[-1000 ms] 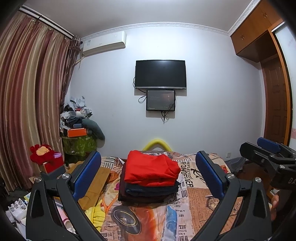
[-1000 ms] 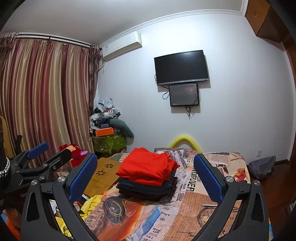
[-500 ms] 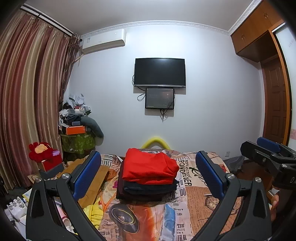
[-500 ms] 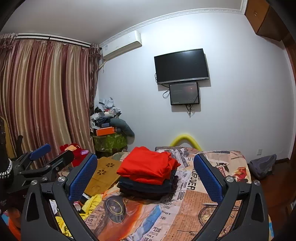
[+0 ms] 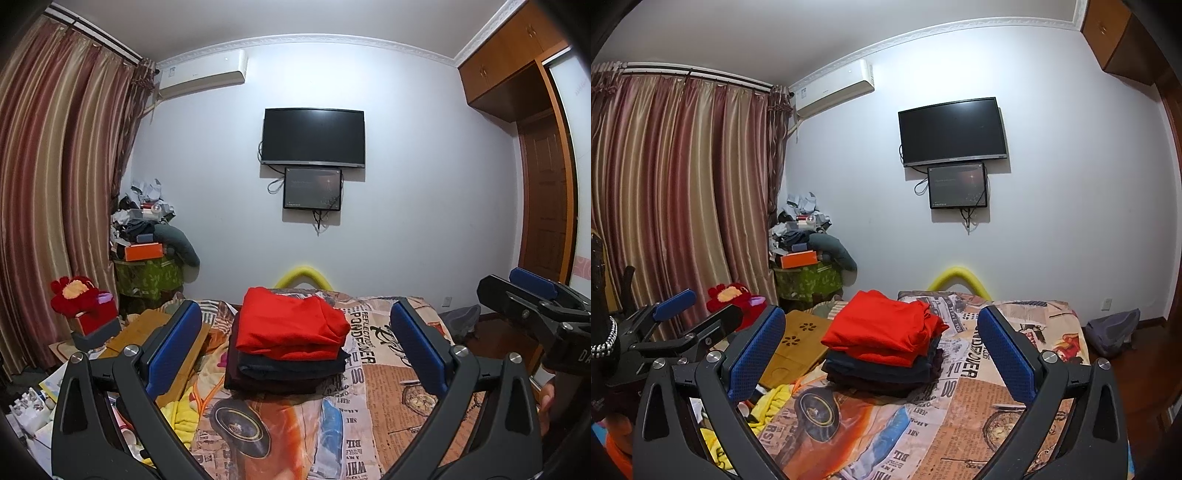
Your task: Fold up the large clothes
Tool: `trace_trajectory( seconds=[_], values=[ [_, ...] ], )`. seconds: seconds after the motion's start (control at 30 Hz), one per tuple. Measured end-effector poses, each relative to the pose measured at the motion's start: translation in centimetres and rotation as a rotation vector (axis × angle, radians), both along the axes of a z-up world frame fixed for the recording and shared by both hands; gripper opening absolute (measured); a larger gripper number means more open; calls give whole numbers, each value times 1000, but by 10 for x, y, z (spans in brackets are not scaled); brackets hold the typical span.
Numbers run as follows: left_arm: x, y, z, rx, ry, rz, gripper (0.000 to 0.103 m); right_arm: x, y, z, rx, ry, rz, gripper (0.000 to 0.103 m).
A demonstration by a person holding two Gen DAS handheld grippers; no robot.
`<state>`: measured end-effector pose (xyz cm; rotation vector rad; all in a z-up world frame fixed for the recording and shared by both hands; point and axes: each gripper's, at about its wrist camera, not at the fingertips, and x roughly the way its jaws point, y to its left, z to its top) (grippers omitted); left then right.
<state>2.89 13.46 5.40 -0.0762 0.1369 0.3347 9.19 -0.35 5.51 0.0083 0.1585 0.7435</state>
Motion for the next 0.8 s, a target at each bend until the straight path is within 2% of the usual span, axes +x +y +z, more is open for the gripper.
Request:
trace_trajectory(
  seconds=[0.8],
  values=[
    [-1, 2, -1, -5, 6, -1, 103, 1, 6, -3, -24, -4, -33, 103]
  ],
)
